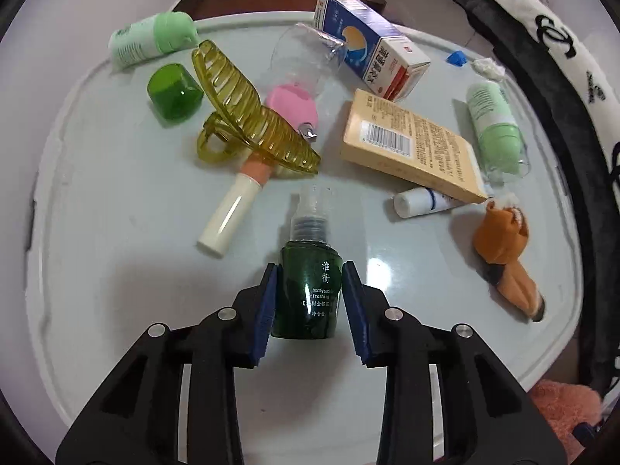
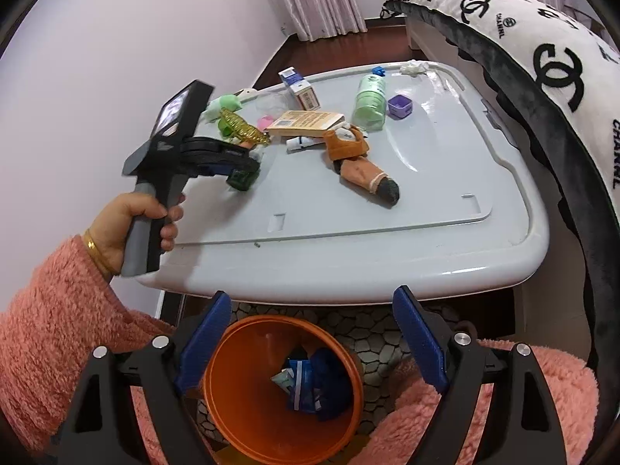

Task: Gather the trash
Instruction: 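Bin the green spray bottle with the left gripper while the right bins the orange sock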

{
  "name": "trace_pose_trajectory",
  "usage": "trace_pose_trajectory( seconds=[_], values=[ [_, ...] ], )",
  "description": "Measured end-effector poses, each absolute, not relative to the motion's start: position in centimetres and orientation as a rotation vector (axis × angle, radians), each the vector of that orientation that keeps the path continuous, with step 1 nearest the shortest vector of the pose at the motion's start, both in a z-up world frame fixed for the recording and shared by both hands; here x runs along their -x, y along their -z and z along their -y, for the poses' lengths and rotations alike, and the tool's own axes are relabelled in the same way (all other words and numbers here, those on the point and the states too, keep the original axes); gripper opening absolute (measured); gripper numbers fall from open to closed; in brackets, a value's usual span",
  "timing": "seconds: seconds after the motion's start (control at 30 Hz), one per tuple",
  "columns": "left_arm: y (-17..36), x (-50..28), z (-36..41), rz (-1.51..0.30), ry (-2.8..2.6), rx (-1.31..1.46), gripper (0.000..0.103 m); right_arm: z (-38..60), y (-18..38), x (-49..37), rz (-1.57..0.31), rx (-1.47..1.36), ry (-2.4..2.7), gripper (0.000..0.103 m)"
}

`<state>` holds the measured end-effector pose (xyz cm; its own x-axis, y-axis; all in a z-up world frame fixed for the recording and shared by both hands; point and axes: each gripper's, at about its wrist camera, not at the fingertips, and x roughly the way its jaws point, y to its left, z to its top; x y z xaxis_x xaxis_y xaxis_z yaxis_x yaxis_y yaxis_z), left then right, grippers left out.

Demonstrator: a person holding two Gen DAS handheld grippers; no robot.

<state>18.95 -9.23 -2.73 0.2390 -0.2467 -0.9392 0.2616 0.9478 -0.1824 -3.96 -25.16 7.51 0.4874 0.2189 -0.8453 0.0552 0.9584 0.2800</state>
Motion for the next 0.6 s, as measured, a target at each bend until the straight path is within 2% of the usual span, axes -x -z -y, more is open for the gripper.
trace_pose_trajectory(
  seconds=[0.33,0.6],
  values=[
    [-2.6,-11.3,5.1,-1.21,0.44,-0.004,0.033,25.6,-8.7,-1.3,-0.983,-0.232,-0.1,0.084],
    [-4.8,-4.9,2.9,-1.156,0.458,0.013,0.033,25.1,-3.2,-13.3,-1.08,-0.101,0.025,0.085]
  ],
)
